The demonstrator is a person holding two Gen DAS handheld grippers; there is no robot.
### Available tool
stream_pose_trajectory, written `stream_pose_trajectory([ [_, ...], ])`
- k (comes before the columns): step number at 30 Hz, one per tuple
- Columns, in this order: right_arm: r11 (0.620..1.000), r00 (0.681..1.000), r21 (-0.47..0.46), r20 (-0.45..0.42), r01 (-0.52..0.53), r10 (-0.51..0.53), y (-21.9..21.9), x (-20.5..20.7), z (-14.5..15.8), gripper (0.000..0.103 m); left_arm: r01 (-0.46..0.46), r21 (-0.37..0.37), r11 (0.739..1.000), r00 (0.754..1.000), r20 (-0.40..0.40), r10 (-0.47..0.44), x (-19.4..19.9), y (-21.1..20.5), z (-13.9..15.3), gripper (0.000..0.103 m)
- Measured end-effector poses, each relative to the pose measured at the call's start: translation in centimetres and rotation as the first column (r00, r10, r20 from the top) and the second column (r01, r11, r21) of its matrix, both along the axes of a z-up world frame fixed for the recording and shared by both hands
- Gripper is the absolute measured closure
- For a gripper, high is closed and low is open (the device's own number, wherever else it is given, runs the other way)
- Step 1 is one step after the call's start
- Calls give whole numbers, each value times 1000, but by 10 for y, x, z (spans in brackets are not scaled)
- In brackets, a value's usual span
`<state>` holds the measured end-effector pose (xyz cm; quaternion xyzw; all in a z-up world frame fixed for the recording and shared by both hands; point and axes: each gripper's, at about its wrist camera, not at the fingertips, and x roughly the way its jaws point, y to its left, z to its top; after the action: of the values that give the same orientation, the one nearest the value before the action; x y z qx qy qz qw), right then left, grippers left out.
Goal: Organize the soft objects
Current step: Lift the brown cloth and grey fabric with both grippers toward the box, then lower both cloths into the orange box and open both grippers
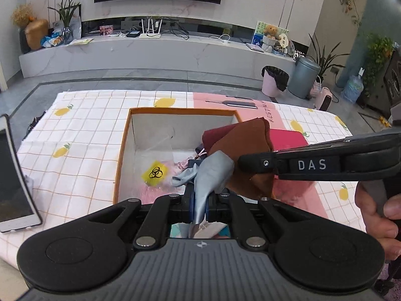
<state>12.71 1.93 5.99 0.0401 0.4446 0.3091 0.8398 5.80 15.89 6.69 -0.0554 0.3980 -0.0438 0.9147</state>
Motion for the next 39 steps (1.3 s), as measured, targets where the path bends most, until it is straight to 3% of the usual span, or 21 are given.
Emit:
stream_pose_trajectory([
  [3,1000,1000,-25,-15,-1,0,9,13,-13,99,-16,-33,999,1000,-21,16,8,8,-19,95],
  [8,1000,999,-13,-28,15,-15,18,32,-43,99,-83,39,996,996,-31,84,14,8,-50,95],
  [11,1000,997,0,-76,-2,2,27,45,-60,99,-98,13,995,993,-60,98,18,11,-65,95],
  [14,1000,993,27,-121,-14,18,37,53,-75,99,-107,-74,992,992,-81,101,21,21,-75,95],
  [23,981,981,189,-180,-33,68,46,60,-85,99,-84,-71,994,989,-129,74,6,23,-88,95],
  [25,990,979,132,-188,-52,76,54,64,-90,99,-86,-113,990,985,-158,68,2,23,-90,95],
  [27,997,981,12,-180,-75,75,63,69,-96,99,-70,-163,984,987,-156,44,-3,25,-89,95],
  [30,987,979,-111,-181,-119,98,74,75,-103,99,-45,-217,975,987,-162,9,-3,27,-90,95],
  [36,940,981,-309,-171,-146,96,87,79,-111,98,-10,-217,976,985,-169,-28,-7,21,-90,95],
  [38,926,982,-346,-160,-148,97,89,77,-110,90,1,-209,978,984,-173,-38,-8,19,-90,95],
  [39,925,984,-352,-151,-146,97,86,76,-109,79,6,-207,978,984,-176,-44,-9,17,-90,95],
])
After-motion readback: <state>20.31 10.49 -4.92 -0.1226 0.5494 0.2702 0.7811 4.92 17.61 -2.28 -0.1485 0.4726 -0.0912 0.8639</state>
